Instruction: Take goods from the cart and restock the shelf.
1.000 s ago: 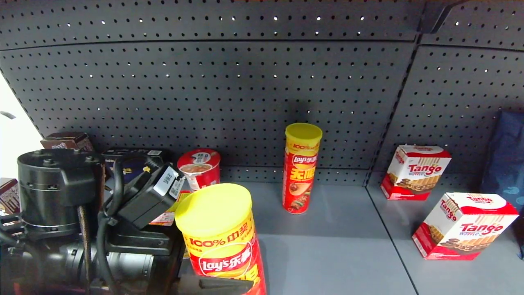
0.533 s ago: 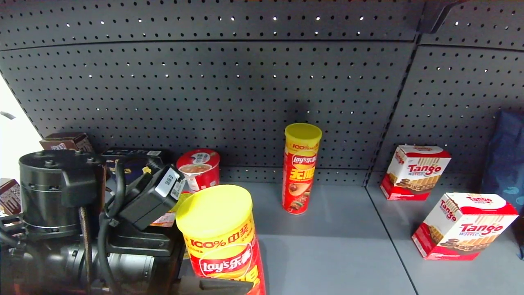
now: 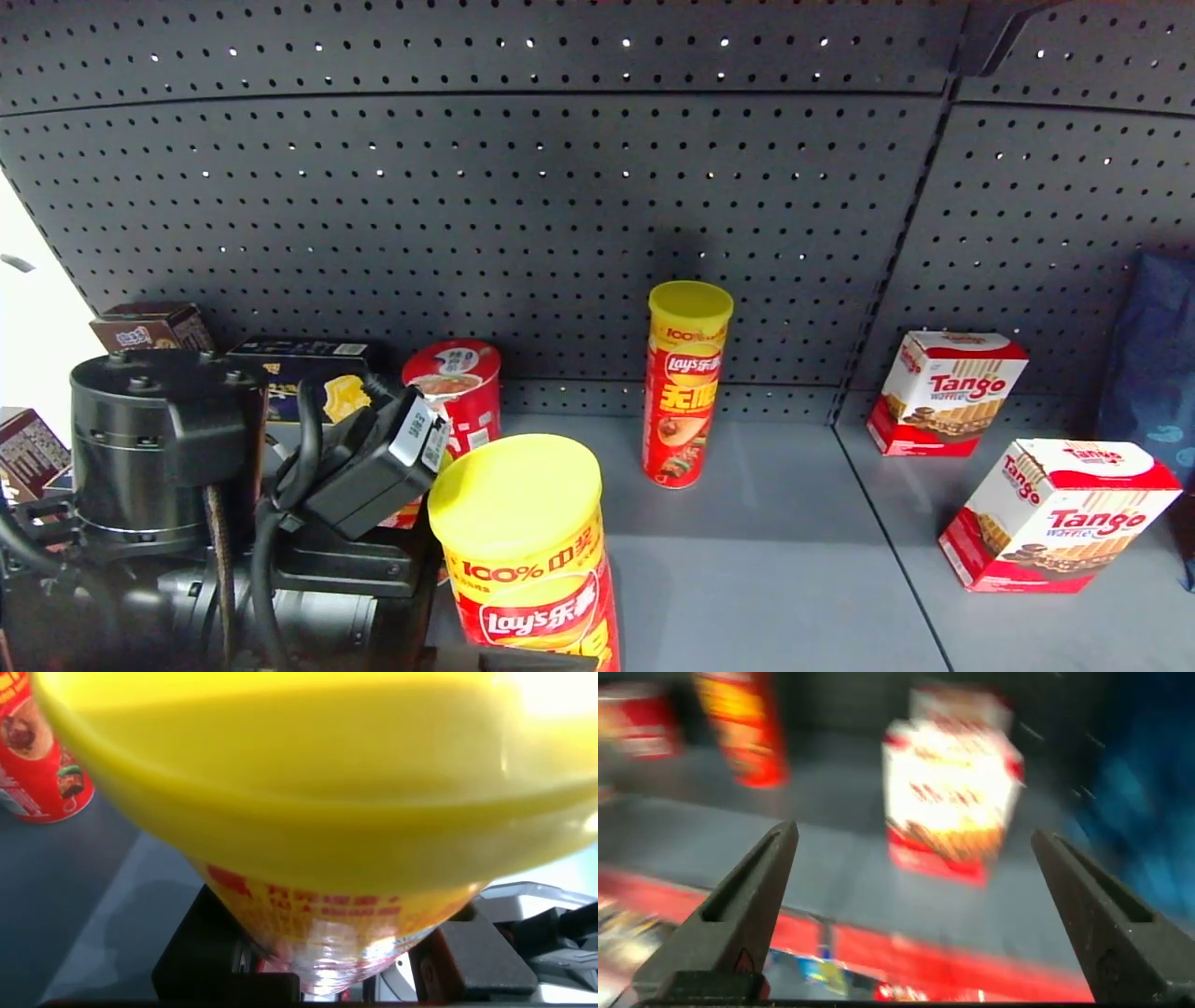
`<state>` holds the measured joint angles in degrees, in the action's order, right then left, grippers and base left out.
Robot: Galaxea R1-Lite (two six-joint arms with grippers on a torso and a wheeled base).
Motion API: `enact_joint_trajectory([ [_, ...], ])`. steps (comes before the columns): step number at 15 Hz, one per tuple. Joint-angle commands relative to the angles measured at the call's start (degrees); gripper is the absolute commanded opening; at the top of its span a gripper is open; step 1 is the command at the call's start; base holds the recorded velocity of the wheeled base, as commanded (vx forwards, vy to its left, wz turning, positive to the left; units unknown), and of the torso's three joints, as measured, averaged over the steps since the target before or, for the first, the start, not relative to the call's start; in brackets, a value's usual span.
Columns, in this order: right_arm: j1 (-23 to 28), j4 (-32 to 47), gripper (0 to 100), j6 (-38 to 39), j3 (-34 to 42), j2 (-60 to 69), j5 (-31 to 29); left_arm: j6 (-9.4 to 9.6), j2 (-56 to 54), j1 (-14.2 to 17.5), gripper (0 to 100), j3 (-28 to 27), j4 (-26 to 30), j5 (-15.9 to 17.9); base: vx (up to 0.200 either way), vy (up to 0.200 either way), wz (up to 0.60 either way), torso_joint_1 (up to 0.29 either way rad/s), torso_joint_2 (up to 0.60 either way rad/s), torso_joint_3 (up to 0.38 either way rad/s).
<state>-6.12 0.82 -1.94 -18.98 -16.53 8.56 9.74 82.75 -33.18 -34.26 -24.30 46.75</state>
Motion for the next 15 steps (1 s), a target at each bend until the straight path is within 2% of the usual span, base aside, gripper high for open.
enact_joint_trajectory([
  [1, -10.4, 0.24, 100, -2.98, -12.31, -20.38, 5.24, 0.02, 0.31, -0.13, 0, 0.24, 0.04, 0.01, 0.0, 0.0, 0.0, 0.0, 0.0, 0.0],
  [3, -14.62, 0.15, 100, -3.07, -15.3, -26.89, 5.24, 0.02, 0.31, -0.22, 0, 0.24, -0.05, 0.01, 0.0, 0.0, 0.0, 0.0, 0.0, 0.0],
  [5, -17.79, -2.75, 100, -7.29, -16.35, -34.62, 5.42, 0.02, 0.39, -0.13, 0, -0.11, -0.05, -0.08, 0.0, 0.0, 0.0, 0.0, 0.0, 0.0],
  [8, -18.84, -13.56, 100, -10.37, -17.14, -45.52, 7.44, -0.07, 0.39, -0.13, 0, 0.07, -0.05, -0.08, 0.0, 0.0, 0.0, 0.0, 0.0, 0.0],
  [12, -19.1, -18.22, 100, -11.07, -22.94, -57.65, 8.41, -0.07, 0.31, 0.05, 0, 0.07, 0.04, -0.52, 0.0, 0.0, 0.0, 0.0, 0.0, 0.0],
  [15, -19.19, -24.2, 100, -15.46, -24.53, -63.98, 13.77, -0.16, 0.31, 0.22, 0, 0.15, 0.21, -0.61, 0.0, 0.0, 0.0, 0.0, 0.0, 0.0],
])
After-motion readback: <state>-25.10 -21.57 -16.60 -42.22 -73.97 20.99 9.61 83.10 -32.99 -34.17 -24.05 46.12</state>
